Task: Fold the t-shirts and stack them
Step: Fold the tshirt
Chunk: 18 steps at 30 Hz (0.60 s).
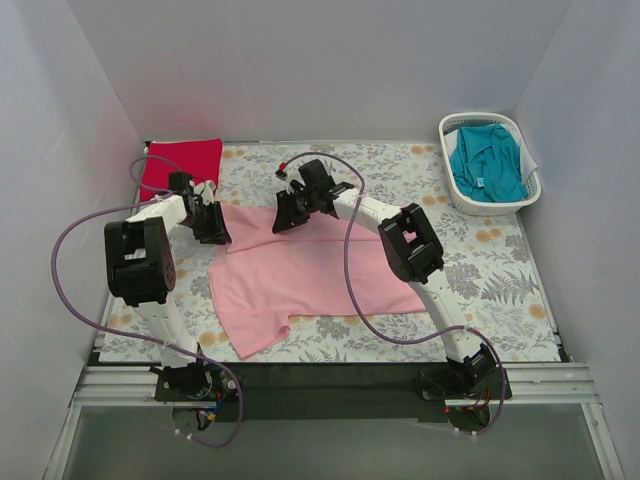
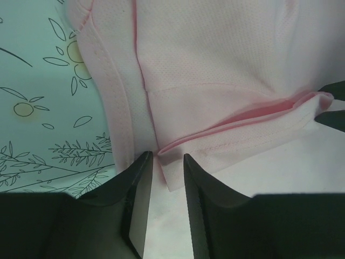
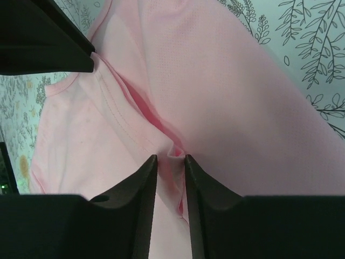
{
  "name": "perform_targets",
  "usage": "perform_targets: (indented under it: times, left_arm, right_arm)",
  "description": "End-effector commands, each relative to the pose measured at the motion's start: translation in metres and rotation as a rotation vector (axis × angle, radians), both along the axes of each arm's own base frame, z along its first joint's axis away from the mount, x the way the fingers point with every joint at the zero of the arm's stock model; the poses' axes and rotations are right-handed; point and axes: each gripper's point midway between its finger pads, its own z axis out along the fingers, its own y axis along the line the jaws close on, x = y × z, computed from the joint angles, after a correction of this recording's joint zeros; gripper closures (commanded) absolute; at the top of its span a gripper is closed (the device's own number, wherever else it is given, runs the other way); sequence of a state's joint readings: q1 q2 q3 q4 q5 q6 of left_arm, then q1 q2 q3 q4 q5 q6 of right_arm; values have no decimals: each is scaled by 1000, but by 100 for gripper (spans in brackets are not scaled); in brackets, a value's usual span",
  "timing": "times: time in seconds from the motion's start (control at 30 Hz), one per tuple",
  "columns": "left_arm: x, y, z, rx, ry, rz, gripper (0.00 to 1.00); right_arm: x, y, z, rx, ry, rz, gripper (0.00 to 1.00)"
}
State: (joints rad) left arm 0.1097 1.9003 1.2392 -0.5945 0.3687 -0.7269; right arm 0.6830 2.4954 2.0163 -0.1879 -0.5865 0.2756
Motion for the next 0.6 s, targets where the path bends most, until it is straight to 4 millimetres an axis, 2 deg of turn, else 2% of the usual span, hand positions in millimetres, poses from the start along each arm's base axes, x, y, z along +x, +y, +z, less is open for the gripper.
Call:
perform_targets:
  times: [0.0, 0.07, 0.1, 0.2, 0.23, 0.43, 0.57]
  left_arm:
    - [17, -2, 16, -26, -70, -10, 76]
    - [17, -3, 17, -26, -77, -13, 81]
    - [16, -4, 18, -27, -79, -15, 86]
    - [13, -3, 22, -20, -90, -16, 99]
    - [12, -2, 27, -18, -101, -16, 100]
    - [-6, -1, 47, 20, -143, -54, 100]
    - [-10, -1, 51, 26, -149, -65, 100]
  right_arm:
    - [-4, 7, 10, 48, -9, 31, 74]
    - [-6, 8, 11, 51, -8, 38, 84]
    - [-6, 8, 11, 54, -2, 39, 89]
    - [-8, 9, 16, 63, -2, 48, 97]
    - [-10, 8, 18, 67, -1, 52, 99]
    - [-14, 8, 32, 88, 3, 62, 99]
    - [-16, 7, 37, 102, 4, 66, 99]
